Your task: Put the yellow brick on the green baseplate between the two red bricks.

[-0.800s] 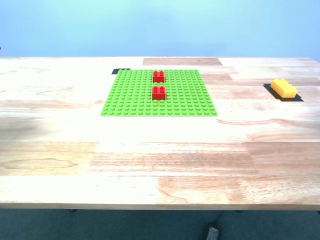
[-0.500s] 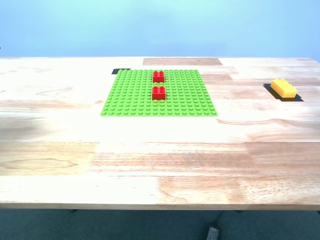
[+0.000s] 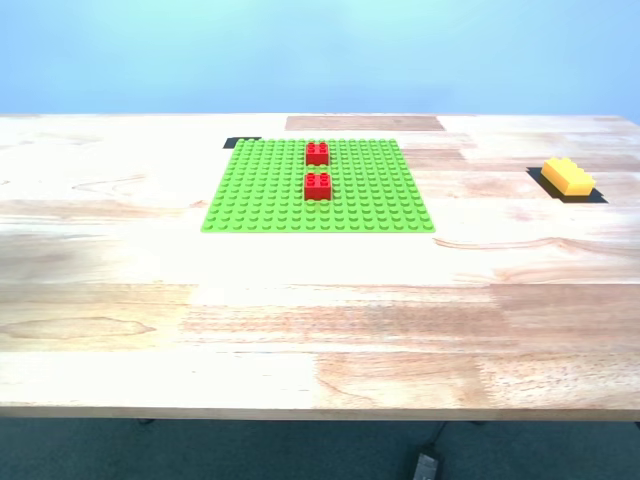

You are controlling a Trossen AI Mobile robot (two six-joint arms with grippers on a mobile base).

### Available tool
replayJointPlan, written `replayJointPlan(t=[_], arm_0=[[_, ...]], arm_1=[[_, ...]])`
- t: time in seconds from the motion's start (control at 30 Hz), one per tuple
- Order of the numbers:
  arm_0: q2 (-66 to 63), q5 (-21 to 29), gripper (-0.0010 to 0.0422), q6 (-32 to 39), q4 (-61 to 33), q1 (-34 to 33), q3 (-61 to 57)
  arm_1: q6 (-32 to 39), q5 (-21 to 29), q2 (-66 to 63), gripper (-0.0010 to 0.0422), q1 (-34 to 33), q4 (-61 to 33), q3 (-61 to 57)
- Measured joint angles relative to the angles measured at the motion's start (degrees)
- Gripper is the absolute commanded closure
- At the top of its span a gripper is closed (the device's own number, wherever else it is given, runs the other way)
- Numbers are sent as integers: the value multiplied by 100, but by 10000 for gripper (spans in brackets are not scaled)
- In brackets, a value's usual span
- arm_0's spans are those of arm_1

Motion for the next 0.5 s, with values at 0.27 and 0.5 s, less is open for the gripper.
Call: replayJointPlan(t=[0.27,0.5], arm_0=[[1810,1128,413,1099,-1239,0,1873],[3462,2210,413,2444,-3230,-4,3539]], arm_1=[[-240,319,2317,413,-4,-1569,2074],[-713,-273,4286,413,9,-3073,3694]])
